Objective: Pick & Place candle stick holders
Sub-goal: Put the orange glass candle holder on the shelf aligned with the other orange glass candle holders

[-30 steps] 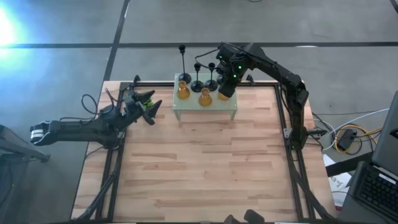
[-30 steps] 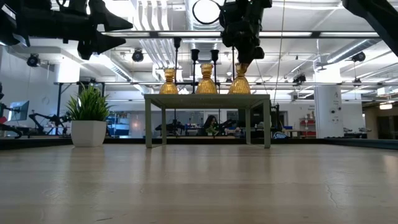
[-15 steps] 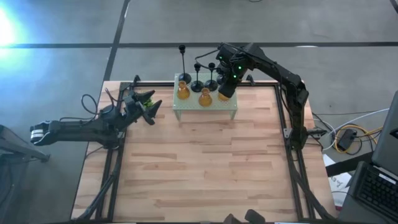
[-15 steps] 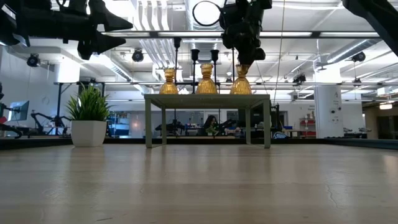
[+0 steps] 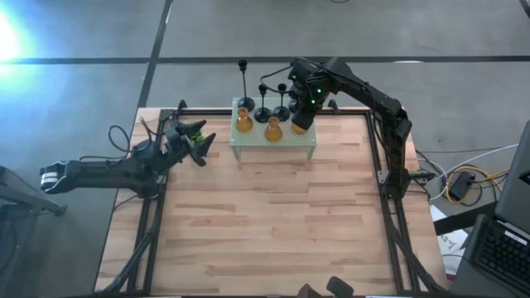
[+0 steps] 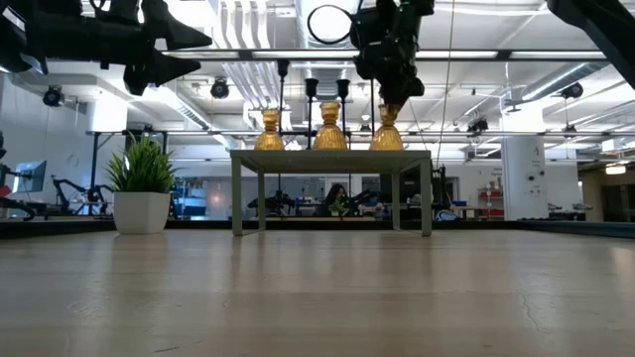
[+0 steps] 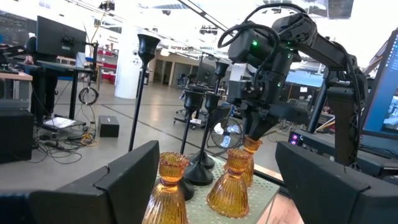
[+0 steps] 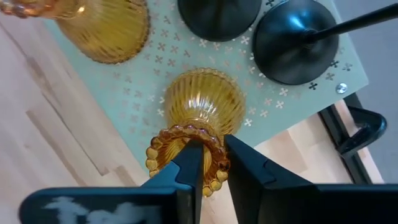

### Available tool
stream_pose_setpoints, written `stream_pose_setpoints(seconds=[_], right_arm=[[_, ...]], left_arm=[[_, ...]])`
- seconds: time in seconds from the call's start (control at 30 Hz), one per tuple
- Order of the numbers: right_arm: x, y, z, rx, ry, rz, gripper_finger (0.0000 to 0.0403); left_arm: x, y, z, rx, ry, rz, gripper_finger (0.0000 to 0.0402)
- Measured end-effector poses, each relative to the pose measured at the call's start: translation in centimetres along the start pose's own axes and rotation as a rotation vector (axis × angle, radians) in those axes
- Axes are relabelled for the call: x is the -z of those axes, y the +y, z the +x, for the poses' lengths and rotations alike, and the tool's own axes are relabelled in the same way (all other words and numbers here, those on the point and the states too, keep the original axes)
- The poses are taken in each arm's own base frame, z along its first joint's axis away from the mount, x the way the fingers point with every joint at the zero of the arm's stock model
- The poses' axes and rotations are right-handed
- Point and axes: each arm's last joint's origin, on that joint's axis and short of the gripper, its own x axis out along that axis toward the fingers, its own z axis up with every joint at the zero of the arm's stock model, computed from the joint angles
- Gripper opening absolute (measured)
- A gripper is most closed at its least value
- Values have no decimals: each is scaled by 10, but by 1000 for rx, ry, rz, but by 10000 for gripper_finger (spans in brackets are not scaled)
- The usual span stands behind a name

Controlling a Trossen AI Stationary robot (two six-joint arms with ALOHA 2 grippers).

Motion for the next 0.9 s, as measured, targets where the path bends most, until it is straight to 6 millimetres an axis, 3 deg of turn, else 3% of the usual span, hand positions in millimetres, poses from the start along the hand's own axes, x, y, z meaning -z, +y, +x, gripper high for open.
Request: stream_pose_setpoints(seconds=[0.63, 0.9], right_arm=[[-6, -1, 1, 36, -50, -8, 138], [-6, -3, 1, 83, -49, -5, 158]], left_arm=[[0, 0, 0, 0, 0, 0, 326], [0, 0, 0, 0, 0, 0, 326]])
